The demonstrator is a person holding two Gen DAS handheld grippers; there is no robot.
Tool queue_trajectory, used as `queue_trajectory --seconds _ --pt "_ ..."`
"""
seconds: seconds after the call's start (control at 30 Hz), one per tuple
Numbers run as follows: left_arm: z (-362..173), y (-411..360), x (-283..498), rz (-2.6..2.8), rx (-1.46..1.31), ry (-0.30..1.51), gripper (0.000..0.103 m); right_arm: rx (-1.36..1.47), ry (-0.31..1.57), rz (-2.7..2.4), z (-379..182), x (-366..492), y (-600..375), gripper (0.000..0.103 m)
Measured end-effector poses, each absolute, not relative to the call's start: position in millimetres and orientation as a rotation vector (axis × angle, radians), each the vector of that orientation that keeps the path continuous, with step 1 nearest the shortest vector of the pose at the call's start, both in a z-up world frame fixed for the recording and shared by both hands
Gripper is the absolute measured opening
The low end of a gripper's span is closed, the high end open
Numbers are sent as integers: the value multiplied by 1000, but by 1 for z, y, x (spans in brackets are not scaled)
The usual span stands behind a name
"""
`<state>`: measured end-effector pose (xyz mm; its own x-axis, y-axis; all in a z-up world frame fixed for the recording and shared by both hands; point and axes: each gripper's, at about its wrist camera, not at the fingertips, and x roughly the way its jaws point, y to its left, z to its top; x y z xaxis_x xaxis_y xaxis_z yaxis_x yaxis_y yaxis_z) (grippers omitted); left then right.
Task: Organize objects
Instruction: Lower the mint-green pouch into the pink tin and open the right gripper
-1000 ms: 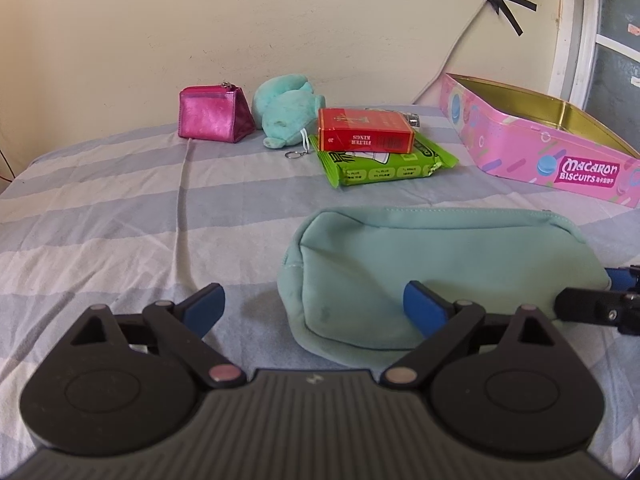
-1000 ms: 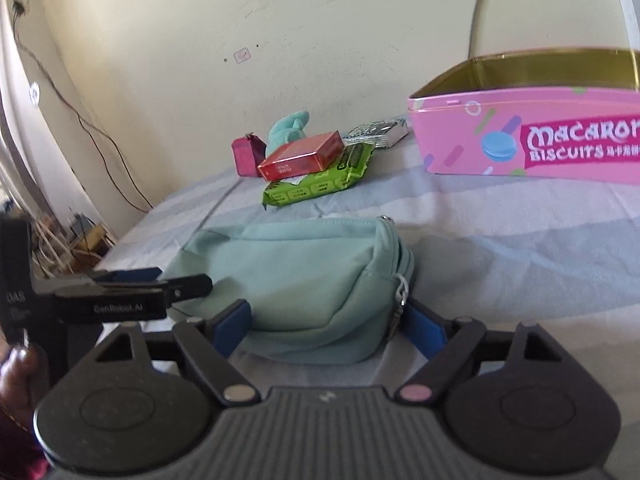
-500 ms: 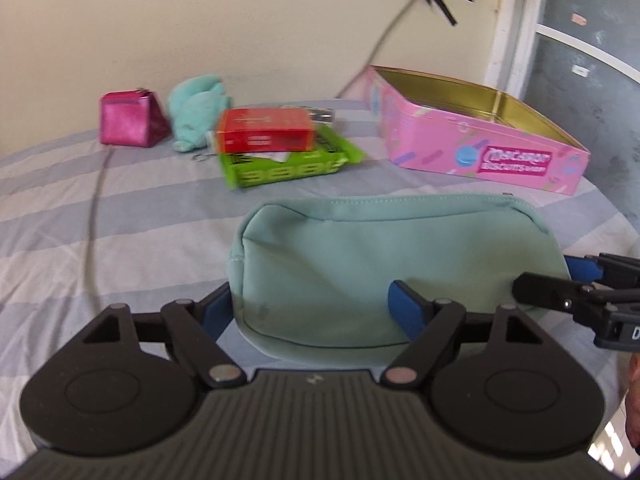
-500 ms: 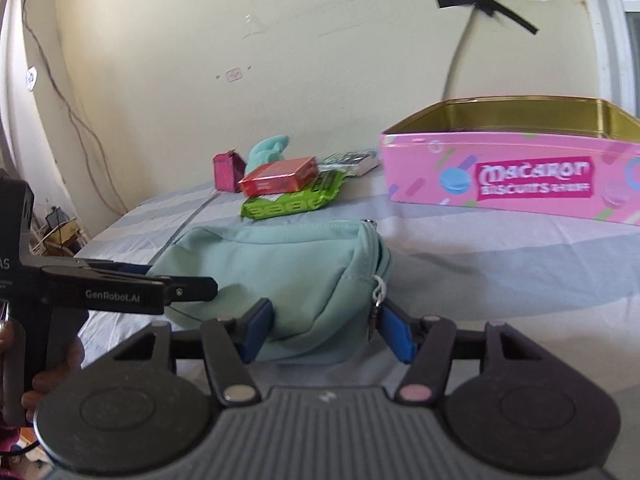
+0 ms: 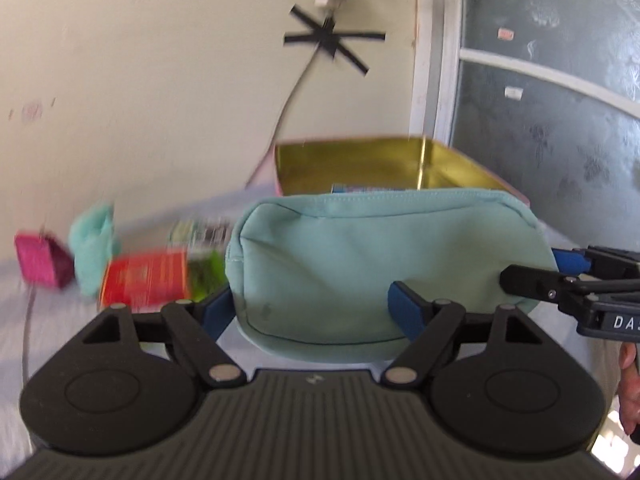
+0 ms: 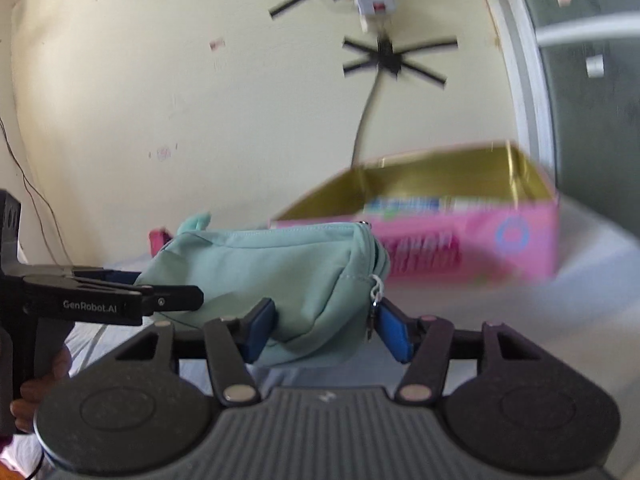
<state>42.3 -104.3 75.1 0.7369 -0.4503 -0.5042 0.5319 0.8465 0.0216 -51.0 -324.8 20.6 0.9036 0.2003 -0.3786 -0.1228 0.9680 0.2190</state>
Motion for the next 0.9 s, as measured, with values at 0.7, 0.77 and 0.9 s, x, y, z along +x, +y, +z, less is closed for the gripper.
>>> queue_trajectory --seconds 0.7,0.77,0.9 --pt "56 -282 287 -458 162 745 84 166 720 39 19 212 -463 56" --pt "53 -286 290 -454 176 751 84 182 733 19 15 222 -467 60" --pt "52 -289 283 -440 227 730 87 191 708 7 14 226 -468 72"
